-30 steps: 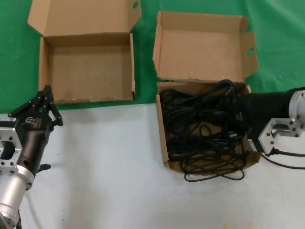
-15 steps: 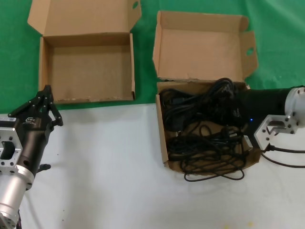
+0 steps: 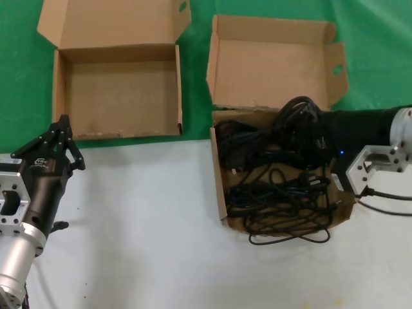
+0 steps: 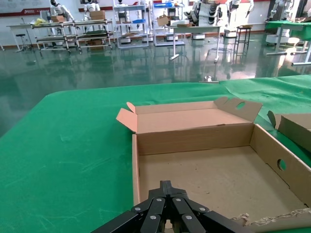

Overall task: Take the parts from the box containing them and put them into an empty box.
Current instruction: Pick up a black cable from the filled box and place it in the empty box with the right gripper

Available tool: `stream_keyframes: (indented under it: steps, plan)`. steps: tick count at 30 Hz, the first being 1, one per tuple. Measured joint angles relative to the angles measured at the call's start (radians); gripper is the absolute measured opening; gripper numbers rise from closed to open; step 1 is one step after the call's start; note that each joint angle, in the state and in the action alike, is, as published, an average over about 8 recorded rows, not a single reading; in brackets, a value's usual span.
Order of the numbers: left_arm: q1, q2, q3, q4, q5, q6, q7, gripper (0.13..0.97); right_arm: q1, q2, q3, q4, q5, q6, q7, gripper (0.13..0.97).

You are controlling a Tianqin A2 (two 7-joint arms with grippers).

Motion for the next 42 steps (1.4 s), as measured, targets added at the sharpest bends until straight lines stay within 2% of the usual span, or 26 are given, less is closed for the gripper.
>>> stream_keyframes:
  steps: [11,20,32,42]
  plan:
    - [0.000,0.000,0.000,0.000,0.000,0.000,0.000,0.145,0.055,-0.022,0.013,0.082,-0.010,0.010,0.066,0.184]
    - [0.000,0.000,0.000,0.000,0.000,0.000,0.000,0.145,0.178,-0.170,-0.034,0.003,-0.047,0.050,0.050,0.183]
    - [0.000,0.000,0.000,0.000,0.000,0.000,0.000,0.145,0.299,-0.450,-0.093,-0.295,-0.003,0.161,-0.150,0.182]
    - [0.000,0.000,0.000,0.000,0.000,0.000,0.000,0.145,0.317,-0.563,-0.077,-0.447,0.073,0.212,-0.326,0.206]
